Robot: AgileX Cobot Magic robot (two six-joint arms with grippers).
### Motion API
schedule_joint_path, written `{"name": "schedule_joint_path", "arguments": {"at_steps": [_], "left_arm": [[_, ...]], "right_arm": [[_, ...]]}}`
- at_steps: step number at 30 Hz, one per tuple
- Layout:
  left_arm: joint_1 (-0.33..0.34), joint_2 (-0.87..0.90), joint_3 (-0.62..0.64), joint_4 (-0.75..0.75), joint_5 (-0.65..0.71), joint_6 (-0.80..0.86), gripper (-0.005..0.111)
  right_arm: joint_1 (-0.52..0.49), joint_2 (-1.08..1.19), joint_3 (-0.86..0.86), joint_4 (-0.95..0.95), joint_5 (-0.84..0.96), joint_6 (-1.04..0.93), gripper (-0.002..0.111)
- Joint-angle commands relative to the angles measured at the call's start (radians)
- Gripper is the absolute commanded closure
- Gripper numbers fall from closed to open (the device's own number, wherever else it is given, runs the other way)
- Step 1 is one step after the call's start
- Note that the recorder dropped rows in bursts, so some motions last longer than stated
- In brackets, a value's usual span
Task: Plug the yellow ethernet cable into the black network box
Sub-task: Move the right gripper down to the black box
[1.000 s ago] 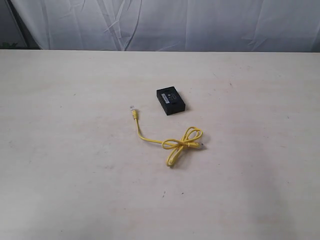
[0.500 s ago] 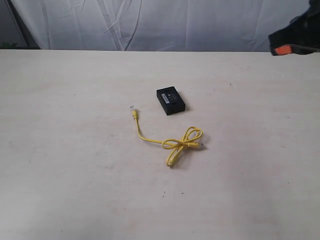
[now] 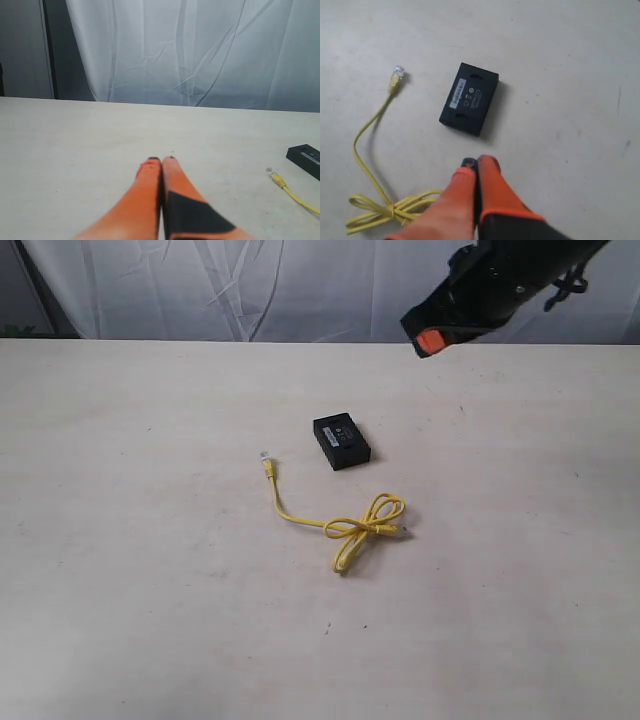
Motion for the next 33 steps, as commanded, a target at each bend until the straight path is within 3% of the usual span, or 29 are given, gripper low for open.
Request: {"name": "schedule_joint_path", "arguments": {"at_steps": [1, 15, 33], "left_arm": [[0.001, -0.007, 0.004, 0.002, -0.015, -0.001, 0.107], [0.001, -0.007, 0.004, 0.002, -0.015, -0.001, 0.107], [0.001, -0.007, 0.004, 0.002, -0.015, -0.001, 0.107]], "right_arm": [[0.046, 0.114, -0.136, -0.012, 0.049, -0.005, 0.109], [0.202, 0.433, -0.447, -0.024, 0.108, -0.005, 0.109], [0.223, 0.597, -0.48, -0.079, -0.081, -0.005, 0.109]]}}
